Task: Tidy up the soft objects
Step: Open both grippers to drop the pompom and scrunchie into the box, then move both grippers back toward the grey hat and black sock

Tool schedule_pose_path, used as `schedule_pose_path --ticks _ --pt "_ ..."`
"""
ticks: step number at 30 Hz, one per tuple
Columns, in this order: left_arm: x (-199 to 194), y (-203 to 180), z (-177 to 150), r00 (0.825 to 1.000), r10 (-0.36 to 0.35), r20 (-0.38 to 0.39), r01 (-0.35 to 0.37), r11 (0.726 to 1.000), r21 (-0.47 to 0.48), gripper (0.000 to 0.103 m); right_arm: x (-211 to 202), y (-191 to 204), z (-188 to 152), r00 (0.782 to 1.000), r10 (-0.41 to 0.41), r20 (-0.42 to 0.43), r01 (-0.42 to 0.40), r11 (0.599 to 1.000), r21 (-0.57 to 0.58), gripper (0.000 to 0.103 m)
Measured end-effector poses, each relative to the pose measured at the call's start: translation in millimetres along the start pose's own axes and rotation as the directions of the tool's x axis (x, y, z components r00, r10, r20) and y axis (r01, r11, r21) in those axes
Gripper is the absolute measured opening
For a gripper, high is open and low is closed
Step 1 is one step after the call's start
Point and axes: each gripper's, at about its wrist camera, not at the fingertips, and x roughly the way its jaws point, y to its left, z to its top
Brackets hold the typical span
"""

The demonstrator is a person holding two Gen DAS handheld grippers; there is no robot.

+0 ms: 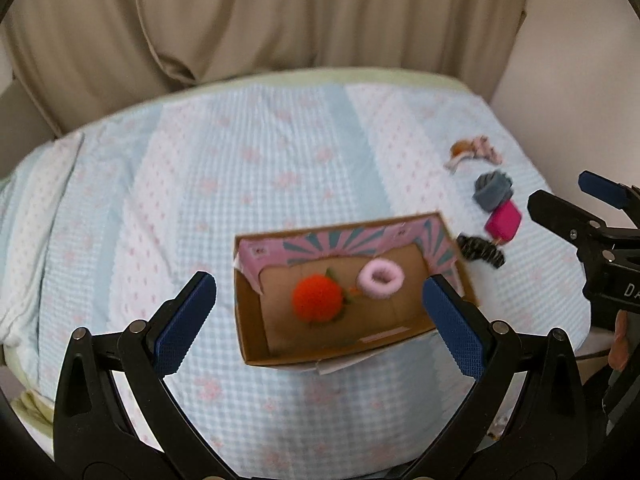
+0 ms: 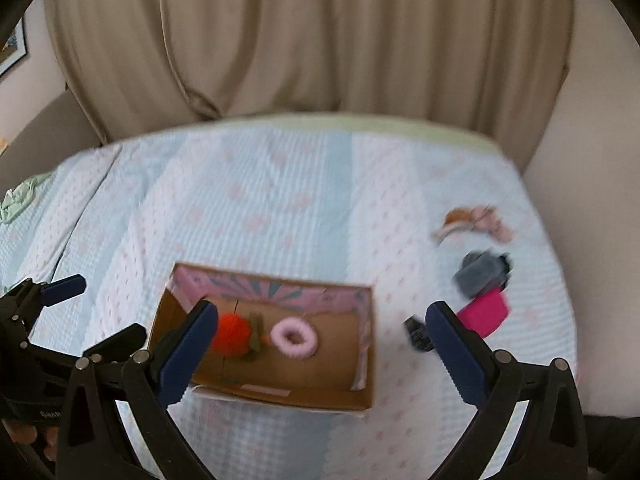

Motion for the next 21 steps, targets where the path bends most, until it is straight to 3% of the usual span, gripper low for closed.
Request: schedule_pose_path --ticks 4,12,21 --pt "-25 -20 7 0.998 -0.003 0.056 0.003 1.000 -0.007 0.103 -35 -13 1 0.995 -0.046 0.084 0.046 0.999 0.000 0.103" --pt "-55 -83 18 0.991 0.031 0.132 -0.022 0.997 -0.072 0.103 -79 -74 -7 0.988 -0.029 0.155 0.022 0.999 0.047 0.103" --pt "-45 -175 24 0.989 0.030 0.143 -0.010 0.990 -0.141 0.103 -105 -176 -19 0.981 -0.020 0.195 0.022 1.000 -0.004 0.103"
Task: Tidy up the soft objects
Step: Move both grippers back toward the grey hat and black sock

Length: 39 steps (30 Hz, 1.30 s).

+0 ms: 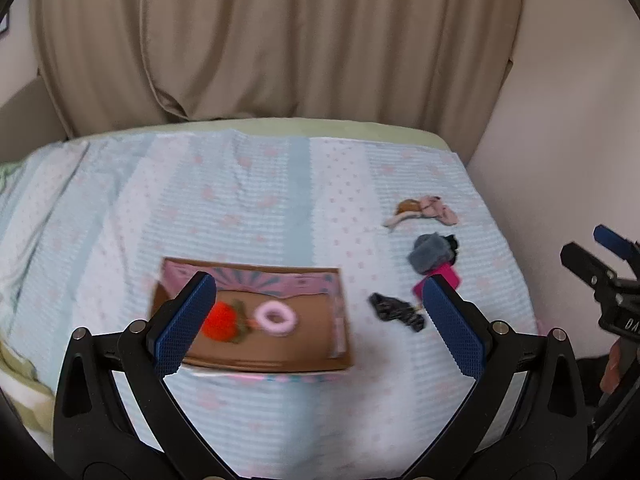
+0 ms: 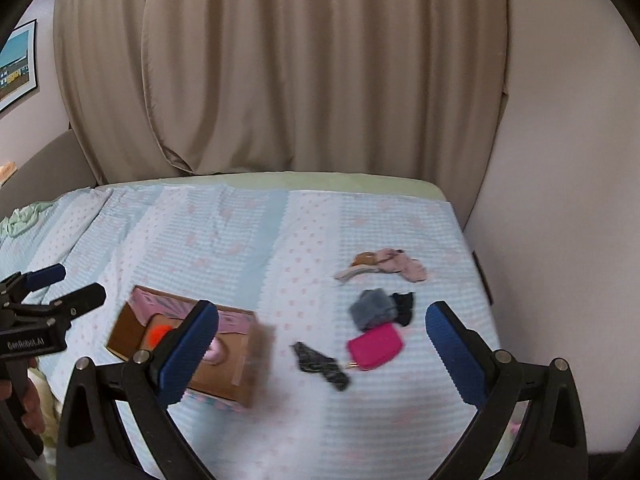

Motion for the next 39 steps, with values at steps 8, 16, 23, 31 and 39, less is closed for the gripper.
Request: schedule_pose_path --ticks 8,16,23,31,39 --pt "47 -69 4 0.997 -0.045 -0.062 0.042 0.997 -0.062 0.103 17 -88 -11 1.000 -0.002 -0.025 0.000 0.998 -0.068 0.103" --pt "121 -121 14 0.985 -0.109 -0.136 0.107 0.994 -0.025 0.103 68 -156 -19 0.997 -0.037 -0.072 0.031 0.996 -0.082 0.103" --pt "207 -153 12 0.958 -0.183 -0.220 0.186 0.983 -0.005 0.103 130 -185 -31 0.992 -0.053 -0.113 0.041 0.994 -0.100 0.103" --pt "291 -182 4 0.926 -0.223 -0.306 0.239 0.971 0.015 0.102 209 -207 -57 0.983 -0.039 -0.180 0.017 0.992 -0.123 0.103" --pt "366 -210 -8 0.897 -0.225 -0.381 0.263 0.964 0.048 0.102 281 -214 -80 0.972 -0.010 -0.236 -0.029 0.986 -0.162 0.102"
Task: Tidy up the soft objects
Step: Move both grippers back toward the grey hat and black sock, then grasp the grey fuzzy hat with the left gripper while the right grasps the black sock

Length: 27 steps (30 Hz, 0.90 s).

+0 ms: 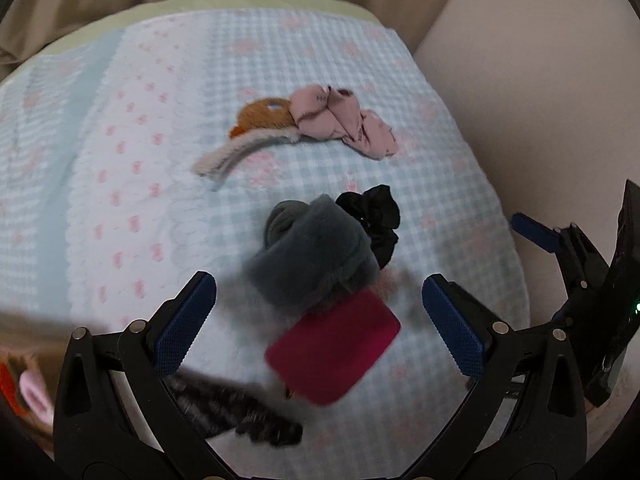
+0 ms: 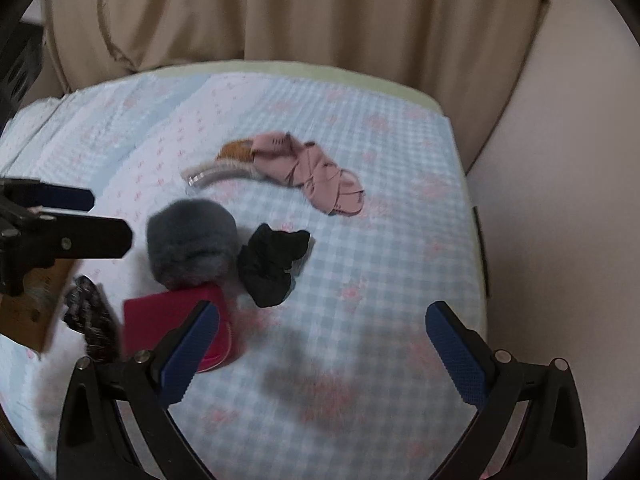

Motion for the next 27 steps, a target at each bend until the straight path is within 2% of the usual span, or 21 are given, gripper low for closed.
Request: schedule_pose_path --ticks 2,5,11,13,16,18,22,27 --pt "16 -1 3 1.000 -0.001 -0.013 0.001 1.000 0.007 0.102 16 2 -1 1.000 0.007 -0.003 -0.007 1.000 -0.026 0.095" --pt "40 1 6 1.000 0.004 -0.030 -0.004 1.000 0.010 0.101 40 5 -3 0.999 0.041 -0.013 -0.042 0.997 -0.059 0.091" --pt "71 14 8 0.998 -0.015 -0.059 0.013 0.999 -0.031 0.088 75 18 -6 0.995 0.094 -0.017 -0.095 0.987 -0.131 0.081" --pt "75 15 7 0.998 -0.020 -0.066 0.018 0.999 -0.032 0.075 83 22 -5 0.994 0.108 -0.014 -0.109 0.983 -0.147 0.074" --pt "78 14 7 0.997 -0.019 -0.073 0.017 1.000 -0.024 0.062 92 25 -2 0.991 0.130 -0.021 -0.132 0.979 -0.157 0.066" --pt "77 15 7 0.997 -0.018 -0.071 0.017 1.000 -0.019 0.058 97 26 1 0.989 0.148 -0.025 -0.150 0.977 -0.152 0.060" --pt "75 17 8 0.997 -0.020 -0.071 0.018 1.000 -0.026 0.051 102 28 6 0.984 0.173 -0.031 -0.175 0.973 -0.147 0.034" --pt "68 16 8 0.998 -0.016 -0.064 0.014 1.000 -0.028 0.048 101 31 8 0.981 0.188 -0.041 -0.192 0.972 -0.139 0.027"
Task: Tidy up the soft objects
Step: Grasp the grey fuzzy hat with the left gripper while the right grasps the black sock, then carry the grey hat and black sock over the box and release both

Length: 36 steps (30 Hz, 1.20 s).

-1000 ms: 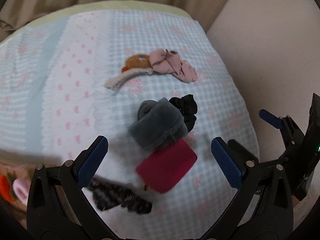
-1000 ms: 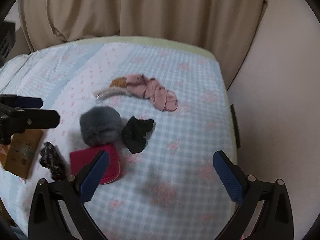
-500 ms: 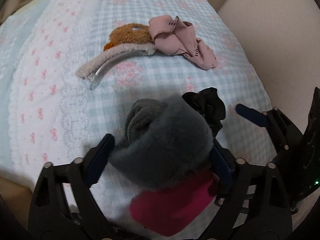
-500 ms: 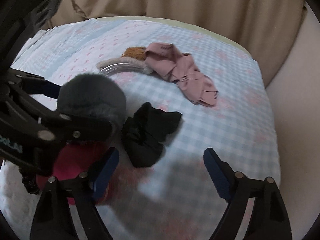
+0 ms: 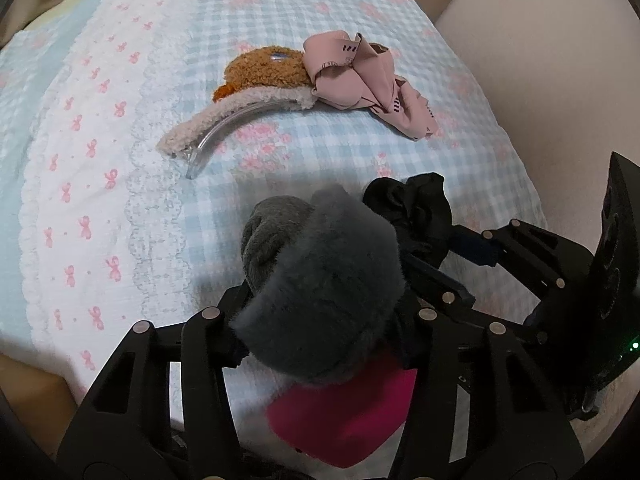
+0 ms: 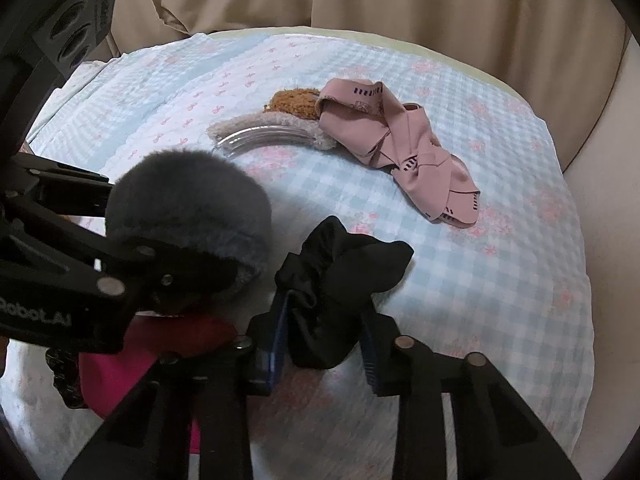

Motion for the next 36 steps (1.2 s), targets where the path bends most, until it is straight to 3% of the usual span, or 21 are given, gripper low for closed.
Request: schedule_pose_path --ticks 8,15,28,36 --pt "-32 -2 1 0.999 0.008 0.032 -0.008 1.000 -0.001 0.047 -20 -1 2 0.999 -0.022 0.025 0.021 0.999 0.047 0.027" --pt "-85 -18 0 0.996 0.013 0.089 -0.017 0.999 0.041 0.047 -66 3 10 0.997 -0.051 0.065 0.044 0.993 0.106 0.027" --pt "-221 -48 -36 0.979 0.013 0.206 -0.025 0.998 0.055 0.047 -199 30 28 0.983 -0.117 0.142 0.083 0.971 0.226 0.027" --pt "-295 -37 -71 0.963 0.035 0.266 -0.040 0.999 0.014 0.047 -271 71 39 0.978 -0.122 0.172 0.079 0.968 0.239 0.027"
